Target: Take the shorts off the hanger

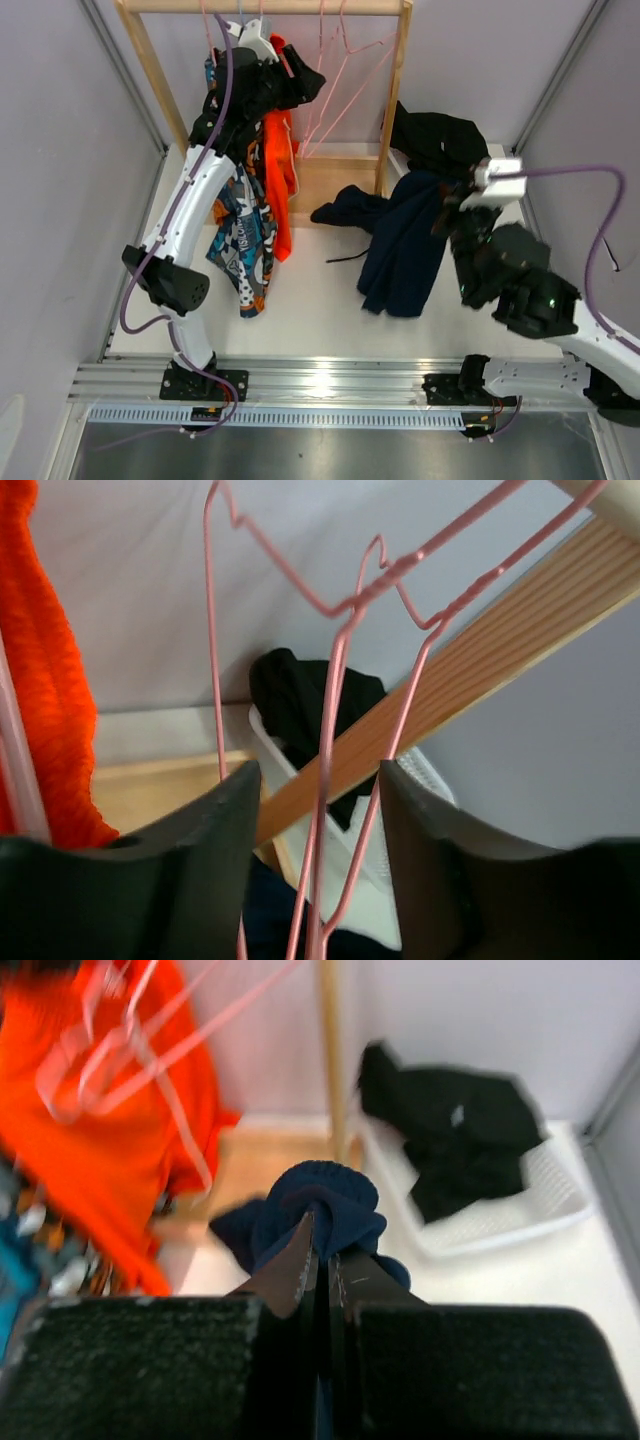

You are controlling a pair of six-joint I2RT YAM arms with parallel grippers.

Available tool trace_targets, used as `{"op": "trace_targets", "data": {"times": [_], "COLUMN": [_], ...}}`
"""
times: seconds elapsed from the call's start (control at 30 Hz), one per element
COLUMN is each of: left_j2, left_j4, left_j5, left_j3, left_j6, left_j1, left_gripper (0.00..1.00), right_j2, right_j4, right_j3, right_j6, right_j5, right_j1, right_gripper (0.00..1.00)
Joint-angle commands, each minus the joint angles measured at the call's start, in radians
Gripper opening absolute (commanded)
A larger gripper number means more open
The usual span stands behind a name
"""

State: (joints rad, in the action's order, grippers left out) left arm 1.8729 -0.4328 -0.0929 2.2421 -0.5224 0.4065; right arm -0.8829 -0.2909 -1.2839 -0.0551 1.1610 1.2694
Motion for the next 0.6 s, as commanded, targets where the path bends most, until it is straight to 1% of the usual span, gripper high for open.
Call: {"op": "trace_targets", "data": {"times": [0.0,0.03,0.07,0.1,0.13,0.17,0.2,0.23,0.27,0.3,0.33,0.4,0.43,0.5,0.53,0.57], "left_j2": [-0.11,-0.121,-0.138,-0.149,-0.161,-0.191,-0.21,-0.231,-0.257,-0.306,-0.329,-0.388,-0.405,-0.437,-0.469,-0.484], "left_j4": [0.022,0.008,0.0,-0.007,-0.017,-0.018,-0.015,0.003,0.015,0.026,0.035,0.042,0.036,0.028,0.023,0.019], "left_j5": [-0.044,-0.041,-0.038,-0.031,-0.03,-0.028,-0.034,-0.036,-0.039,-0.042,-0.047,-0.05,-0.054,-0.07,-0.071,-0.077], "left_j3": [-0.03,-0.038,-0.044,-0.052,-0.08,-0.097,-0.119,-0.19,-0.219,-0.243,-0.286,-0.331,-0.349,-0.38,-0.386,-0.397], "left_j6": [0.007,0.013,0.027,0.035,0.041,0.047,0.05,0.055,0.059,0.064,0.068,0.081,0.082,0.09,0.091,0.105], "left_j1": [-0.006,-0.006,-0.005,-0.006,-0.005,-0.008,-0.006,-0.008,-0.008,-0.008,-0.008,-0.008,-0.008,-0.009,-0.008,-0.008], "left_gripper": [0.75,0.92,0.98,0.99,0.99,0.99,0.99,0.99,0.99,0.99,0.99,0.99,0.99,0.99,0.99,0.99], "right_j2": [-0.083,-0.105,-0.132,-0.196,-0.235,-0.273,-0.357,-0.404,-0.453,-0.564,-0.62,-0.73,-0.833,-0.916,-0.976,-0.996], "right_j4": [0.095,0.075,0.07,0.046,0.032,0.027,0.029,0.033,0.027,0.0,-0.011,-0.037,-0.047,-0.039,-0.028,-0.01], "right_j3": [-0.236,-0.282,-0.37,-0.417,-0.463,-0.509,-0.591,-0.636,-0.688,-0.818,-0.883,-1.01,-1.12,-1.192,-1.207,-1.195], "right_j6": [-0.221,-0.21,-0.2,-0.18,-0.126,-0.1,-0.077,-0.04,-0.016,0.01,0.033,0.081,0.093,0.13,0.152,0.175], "right_j5": [-0.203,-0.309,-0.36,-0.415,-0.525,-0.572,-0.624,-0.702,-0.731,-0.797,-0.825,-0.872,-0.886,-0.92,-0.934,-0.949], "right_j1": [-0.233,-0.301,-0.373,-0.515,-0.586,-0.649,-0.767,-0.816,-0.864,-0.908,-0.982,-1.034,-1.071,-1.097,-1.11,-1.131], "right_gripper": [0.0,0.0,0.0,0.0,0.0,0.0,0.0,0.0,0.0,0.0,0.0,0.0,0.0,0.0,0.0,0.0]}}
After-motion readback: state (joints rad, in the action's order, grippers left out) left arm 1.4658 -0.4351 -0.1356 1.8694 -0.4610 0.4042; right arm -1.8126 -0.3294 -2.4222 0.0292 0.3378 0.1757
